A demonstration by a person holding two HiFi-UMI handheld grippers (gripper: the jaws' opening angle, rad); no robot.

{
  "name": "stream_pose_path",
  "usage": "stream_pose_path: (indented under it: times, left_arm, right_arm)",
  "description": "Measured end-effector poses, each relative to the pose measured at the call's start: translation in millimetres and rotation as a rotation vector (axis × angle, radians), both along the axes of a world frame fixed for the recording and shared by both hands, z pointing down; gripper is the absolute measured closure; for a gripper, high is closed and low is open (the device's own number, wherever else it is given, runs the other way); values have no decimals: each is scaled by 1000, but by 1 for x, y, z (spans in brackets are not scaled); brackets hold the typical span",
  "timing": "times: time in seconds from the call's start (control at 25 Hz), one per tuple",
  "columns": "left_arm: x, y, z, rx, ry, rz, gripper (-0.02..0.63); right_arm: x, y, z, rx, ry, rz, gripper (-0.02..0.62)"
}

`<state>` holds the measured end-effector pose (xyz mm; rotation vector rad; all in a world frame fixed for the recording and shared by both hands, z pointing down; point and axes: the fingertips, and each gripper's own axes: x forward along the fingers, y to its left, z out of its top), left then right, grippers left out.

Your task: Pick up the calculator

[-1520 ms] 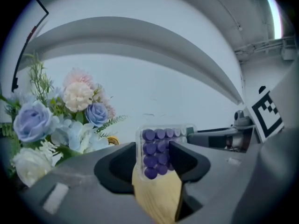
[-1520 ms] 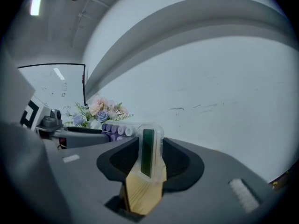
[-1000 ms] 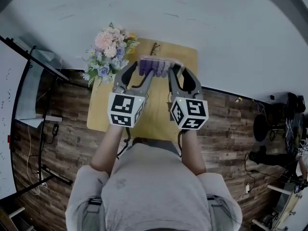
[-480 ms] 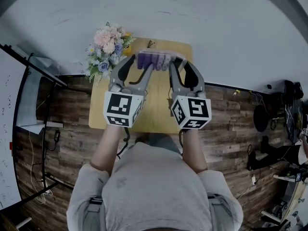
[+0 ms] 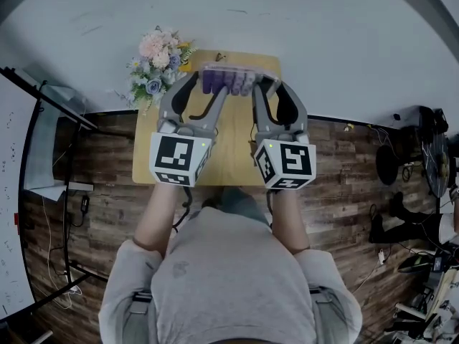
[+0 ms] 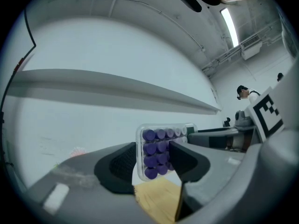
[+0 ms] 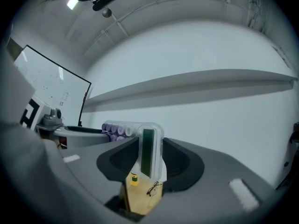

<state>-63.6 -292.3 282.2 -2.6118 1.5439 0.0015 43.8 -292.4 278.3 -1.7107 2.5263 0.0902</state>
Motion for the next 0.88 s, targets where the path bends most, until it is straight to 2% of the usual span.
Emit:
stream_pose_path:
  times: [0.88]
  left_arm:
    - [21, 47, -26, 80, 26, 64, 383]
  right_arm:
    - [20, 58, -30, 105, 40, 80, 442]
